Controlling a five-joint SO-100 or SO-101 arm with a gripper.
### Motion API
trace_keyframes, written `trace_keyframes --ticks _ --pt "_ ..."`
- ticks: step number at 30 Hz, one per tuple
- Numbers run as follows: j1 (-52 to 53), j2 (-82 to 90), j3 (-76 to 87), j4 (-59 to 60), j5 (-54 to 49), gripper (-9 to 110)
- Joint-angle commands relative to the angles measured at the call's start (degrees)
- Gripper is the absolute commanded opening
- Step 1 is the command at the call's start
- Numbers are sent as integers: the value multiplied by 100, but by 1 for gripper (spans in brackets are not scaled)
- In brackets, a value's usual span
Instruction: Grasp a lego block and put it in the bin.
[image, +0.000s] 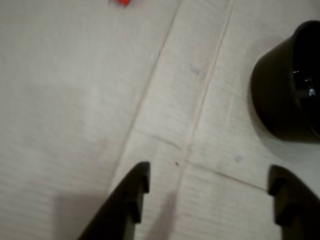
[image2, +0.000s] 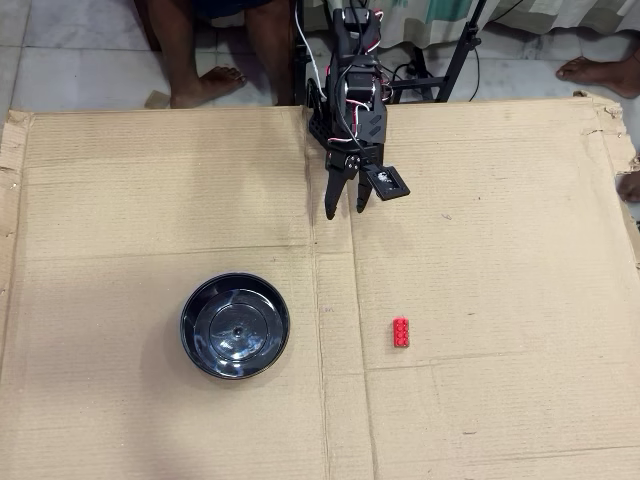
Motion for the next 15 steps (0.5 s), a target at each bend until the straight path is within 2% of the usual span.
trace_keyframes --ticks 1,11,15 --pt "-167 -598 -861 -70 580 29" --pt "-703 -3041 -3050 -70 2953 29" --pt "-756 -3832 -3709 -70 3445 29"
